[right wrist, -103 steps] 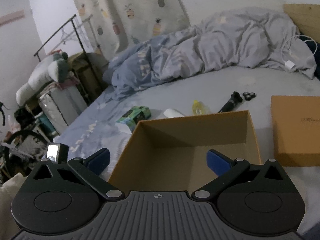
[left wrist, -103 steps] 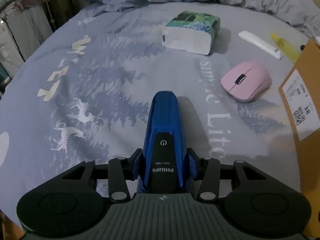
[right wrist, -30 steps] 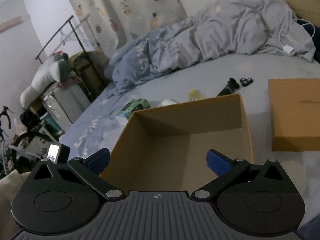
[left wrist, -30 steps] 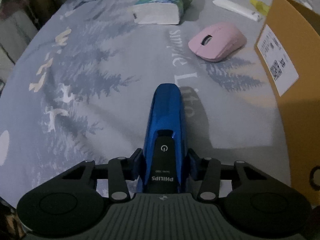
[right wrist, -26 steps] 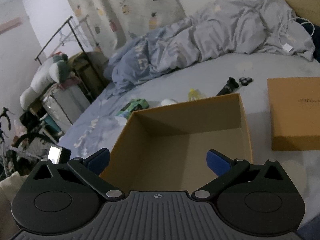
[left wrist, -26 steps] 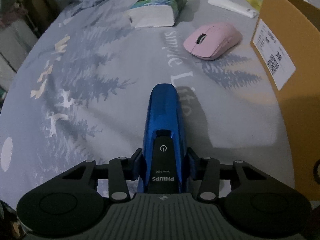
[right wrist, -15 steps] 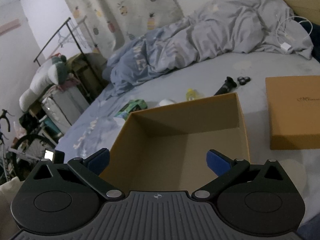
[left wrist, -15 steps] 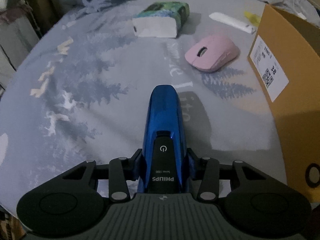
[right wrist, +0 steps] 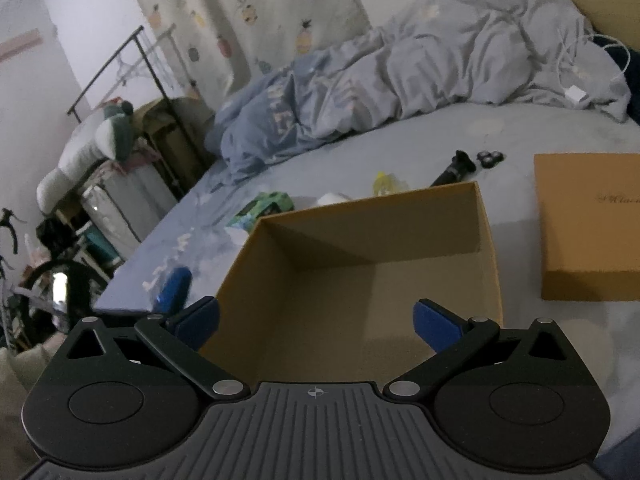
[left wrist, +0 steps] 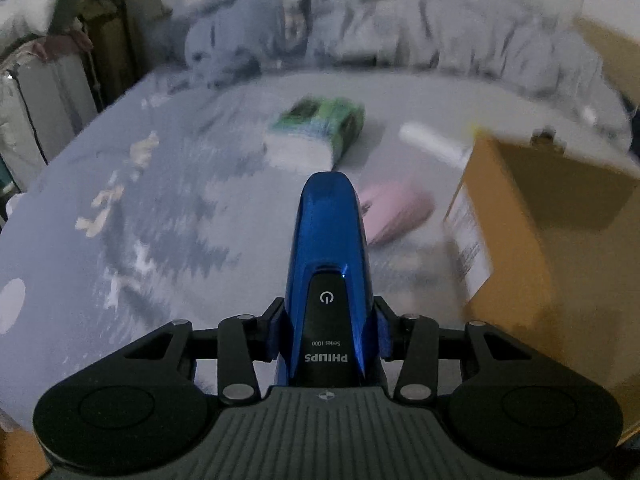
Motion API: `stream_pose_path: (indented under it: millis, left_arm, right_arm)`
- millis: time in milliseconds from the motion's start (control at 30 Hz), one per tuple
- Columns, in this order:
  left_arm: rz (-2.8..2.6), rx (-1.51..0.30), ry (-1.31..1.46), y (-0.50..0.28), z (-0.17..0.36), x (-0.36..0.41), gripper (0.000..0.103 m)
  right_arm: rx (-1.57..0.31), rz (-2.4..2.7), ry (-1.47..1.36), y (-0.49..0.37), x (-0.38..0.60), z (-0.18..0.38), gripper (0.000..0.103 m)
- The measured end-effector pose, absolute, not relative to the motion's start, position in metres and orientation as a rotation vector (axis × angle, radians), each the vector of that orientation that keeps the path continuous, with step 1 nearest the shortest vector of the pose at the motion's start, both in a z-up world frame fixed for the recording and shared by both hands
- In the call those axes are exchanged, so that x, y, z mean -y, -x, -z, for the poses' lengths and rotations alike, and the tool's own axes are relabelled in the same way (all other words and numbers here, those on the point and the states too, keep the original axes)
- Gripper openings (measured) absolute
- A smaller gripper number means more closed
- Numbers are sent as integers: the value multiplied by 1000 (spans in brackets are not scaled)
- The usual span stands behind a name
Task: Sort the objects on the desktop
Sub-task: 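Carry the blue shaver with the left tool over the brown box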
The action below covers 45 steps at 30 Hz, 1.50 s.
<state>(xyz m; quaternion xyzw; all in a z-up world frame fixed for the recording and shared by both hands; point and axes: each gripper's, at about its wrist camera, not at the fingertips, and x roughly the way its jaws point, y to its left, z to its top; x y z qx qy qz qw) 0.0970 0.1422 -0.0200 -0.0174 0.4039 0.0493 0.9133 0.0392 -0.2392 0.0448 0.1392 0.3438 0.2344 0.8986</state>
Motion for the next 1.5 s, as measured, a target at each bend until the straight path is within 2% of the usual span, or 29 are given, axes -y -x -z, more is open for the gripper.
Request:
stream_pose_path:
  millis: [233,633,1033,1500]
  left_arm:
    - [-55,-666,72,-86,-23,-110,44]
    - [24,-526,121,-72,-57,-57,44]
    - [33,-473,156,-64,-56,-19,44]
    - [69,-560,95,-67,-23,2,44]
  right_arm:
    - [-688,-467,-286,-37,244,-49,103]
    - [-627,-446,-265,-40,252,-63,103]
    - [-592,-407,-229,-51,264,-68,103]
    - [-637,-371,-196,-65,274,-49,103]
